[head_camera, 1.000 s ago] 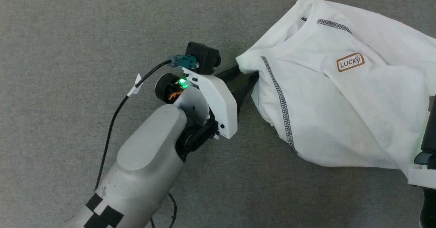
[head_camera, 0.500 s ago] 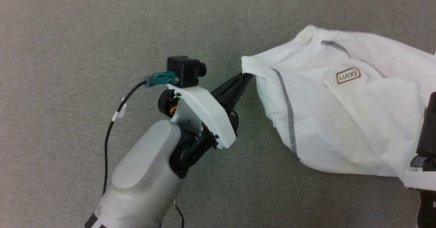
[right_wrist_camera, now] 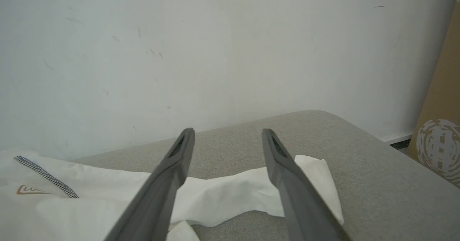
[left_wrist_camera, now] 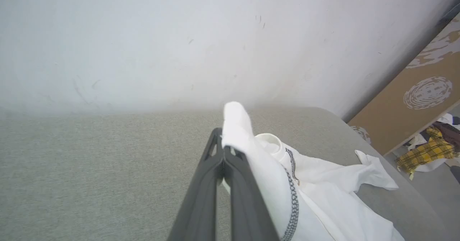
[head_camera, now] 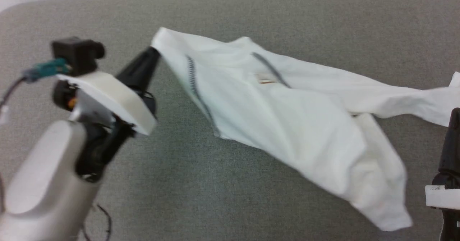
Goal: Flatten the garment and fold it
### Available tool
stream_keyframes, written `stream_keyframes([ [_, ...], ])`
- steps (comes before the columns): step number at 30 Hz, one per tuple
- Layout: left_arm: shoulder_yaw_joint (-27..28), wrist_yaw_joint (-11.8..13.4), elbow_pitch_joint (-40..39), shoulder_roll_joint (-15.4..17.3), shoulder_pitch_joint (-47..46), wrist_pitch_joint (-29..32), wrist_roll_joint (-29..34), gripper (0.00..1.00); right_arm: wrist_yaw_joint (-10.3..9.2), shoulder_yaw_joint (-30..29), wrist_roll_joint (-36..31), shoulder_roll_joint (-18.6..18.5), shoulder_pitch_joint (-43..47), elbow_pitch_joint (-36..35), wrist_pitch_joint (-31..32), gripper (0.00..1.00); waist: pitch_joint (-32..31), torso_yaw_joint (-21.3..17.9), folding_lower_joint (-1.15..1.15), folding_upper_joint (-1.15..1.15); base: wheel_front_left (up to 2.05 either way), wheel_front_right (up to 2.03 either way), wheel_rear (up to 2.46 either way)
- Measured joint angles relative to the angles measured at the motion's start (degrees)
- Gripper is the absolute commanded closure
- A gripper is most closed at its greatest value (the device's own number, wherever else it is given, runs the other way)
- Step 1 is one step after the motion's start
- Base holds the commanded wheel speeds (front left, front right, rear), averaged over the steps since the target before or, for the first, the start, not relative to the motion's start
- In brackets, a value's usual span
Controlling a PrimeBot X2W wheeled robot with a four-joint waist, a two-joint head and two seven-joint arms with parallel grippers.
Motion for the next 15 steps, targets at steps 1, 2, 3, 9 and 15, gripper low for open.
stream_keyframes([
  [1, 0.6, 0.7, -0.9, 1.3, 0.0, 0.8, 0.2, 1.00, 0.00, -0.1, 0.0, 0.0, 0.0, 0.0, 0.0, 0.00, 0.0, -0.1, 0.00, 0.00, 0.00, 0.00, 0.00],
  [2, 1.0, 1.2, -1.5, 2.2, 0.0, 1.6, 0.2, 1.00, 0.00, -0.1, 0.1, 0.0, 0.0, 0.0, 0.0, 0.00, 0.0, -0.2, 0.00, 0.00, 0.00, 0.00, 0.00],
  [3, 0.9, 1.4, -1.7, 3.0, -0.1, 2.3, 0.7, 1.00, 0.00, -0.1, 0.2, 0.0, 0.0, 0.0, 0.0, 0.00, 0.1, -0.3, 0.01, 0.00, 0.00, 0.00, 0.00],
  [9, -4.9, 1.7, -0.4, -1.0, -0.2, 3.0, 3.8, 1.00, 0.00, 0.2, 0.7, 0.0, 0.0, 0.3, 0.0, 0.00, 0.8, -1.1, 0.01, 0.00, 0.00, 0.00, 0.00],
  [15, -15.3, -1.5, 7.0, -15.1, -1.1, 0.4, 4.3, 1.00, 0.00, 0.8, 0.8, 0.0, -0.2, 0.6, 0.0, 0.00, 2.0, -1.8, 0.02, 0.00, 0.00, 0.00, 0.00],
])
